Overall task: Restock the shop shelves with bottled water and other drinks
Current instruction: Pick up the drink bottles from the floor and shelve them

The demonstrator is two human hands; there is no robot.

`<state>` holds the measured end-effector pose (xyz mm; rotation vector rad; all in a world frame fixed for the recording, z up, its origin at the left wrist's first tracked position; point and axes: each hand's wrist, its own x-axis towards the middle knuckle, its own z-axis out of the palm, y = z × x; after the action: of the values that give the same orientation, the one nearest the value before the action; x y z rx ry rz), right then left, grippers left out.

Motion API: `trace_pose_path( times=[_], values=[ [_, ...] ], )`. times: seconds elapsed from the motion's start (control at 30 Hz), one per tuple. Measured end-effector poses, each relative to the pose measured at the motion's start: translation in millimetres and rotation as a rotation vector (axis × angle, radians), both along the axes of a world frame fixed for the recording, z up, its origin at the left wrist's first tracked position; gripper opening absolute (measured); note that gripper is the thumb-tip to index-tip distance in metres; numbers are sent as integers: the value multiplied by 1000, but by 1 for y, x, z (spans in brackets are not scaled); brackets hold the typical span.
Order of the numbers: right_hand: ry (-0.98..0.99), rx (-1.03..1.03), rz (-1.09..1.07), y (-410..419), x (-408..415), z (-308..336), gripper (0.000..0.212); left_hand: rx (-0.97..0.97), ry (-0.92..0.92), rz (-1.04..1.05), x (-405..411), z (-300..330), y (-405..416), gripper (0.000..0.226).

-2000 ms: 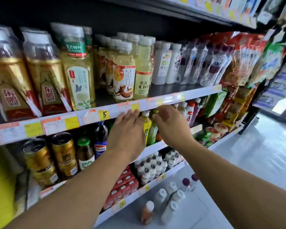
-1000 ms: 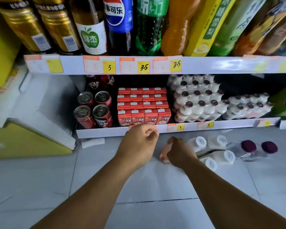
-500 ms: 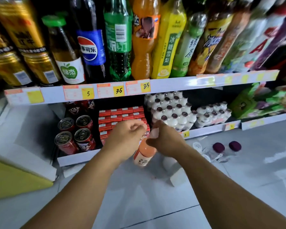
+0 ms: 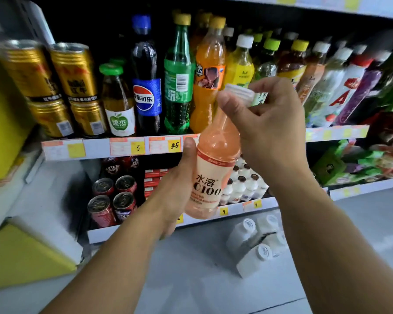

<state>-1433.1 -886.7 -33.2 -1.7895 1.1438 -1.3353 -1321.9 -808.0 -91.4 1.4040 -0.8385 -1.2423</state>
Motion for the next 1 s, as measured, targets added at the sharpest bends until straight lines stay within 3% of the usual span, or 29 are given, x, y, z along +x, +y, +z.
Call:
trace_pose_path(
  times=[0.13,0.33,0.43,0.77,0.87,0.93,1.0],
  values=[
    [-79,76,-66,-10,-10,6,54,134,270,-118,-10,4,4,84],
    [-428,620,176,-13,-16,5,40,15,282,-81,-30,13,-2,81],
    [-520,791,264,-9,-13,5,36,-8,349,-155,-34,12,1,85],
    [-525,780,351,-13,-2,-5,37,-52,248,-140,-26,12,2,82],
    [-504,756,381,-14,0,-7,36,-143,226,-50,-19,11,-14,59],
    [-493,722,419,-15,2,-8,35,-251,86,19,-14,3,-12,29],
    [-435,648,462,-16,2,-8,32,-195,-19,92,-15,11,-12,4]
  ],
)
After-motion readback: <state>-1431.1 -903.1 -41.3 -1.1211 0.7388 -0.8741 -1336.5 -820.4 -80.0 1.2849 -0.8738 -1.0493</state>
